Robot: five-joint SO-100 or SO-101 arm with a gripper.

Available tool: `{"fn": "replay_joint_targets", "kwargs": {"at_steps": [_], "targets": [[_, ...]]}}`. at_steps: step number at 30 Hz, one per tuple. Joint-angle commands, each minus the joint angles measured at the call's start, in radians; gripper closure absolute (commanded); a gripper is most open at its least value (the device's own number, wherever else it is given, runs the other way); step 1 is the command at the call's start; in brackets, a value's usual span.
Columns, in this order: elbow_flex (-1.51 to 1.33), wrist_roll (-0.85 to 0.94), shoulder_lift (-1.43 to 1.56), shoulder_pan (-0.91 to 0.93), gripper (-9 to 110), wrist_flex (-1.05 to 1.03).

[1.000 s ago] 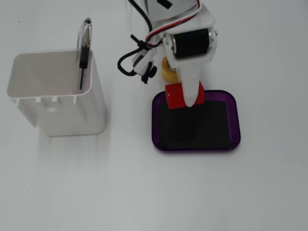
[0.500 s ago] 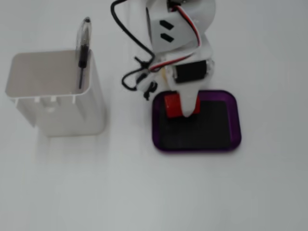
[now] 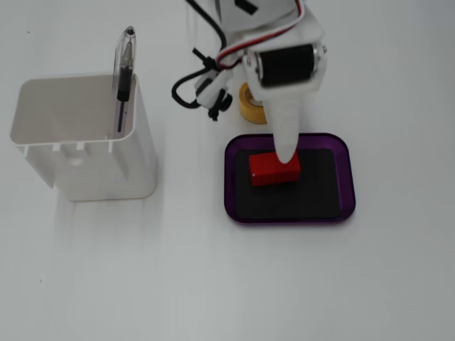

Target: Pick up the cube and place it in the box.

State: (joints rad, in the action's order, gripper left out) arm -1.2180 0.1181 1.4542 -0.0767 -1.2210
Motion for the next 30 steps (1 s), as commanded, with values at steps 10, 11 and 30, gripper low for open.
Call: {"fn": "replay_joint_targets", "kwargs": {"at_steps": [10,11,30], "targets": [[-0.012,0.012,0.589,0.003,87,-0.311],[-0.058,0.012,0.638,0.003,87,-0.316],[-1.378,-0.003,1.663,0.156,86,0.04]]}}
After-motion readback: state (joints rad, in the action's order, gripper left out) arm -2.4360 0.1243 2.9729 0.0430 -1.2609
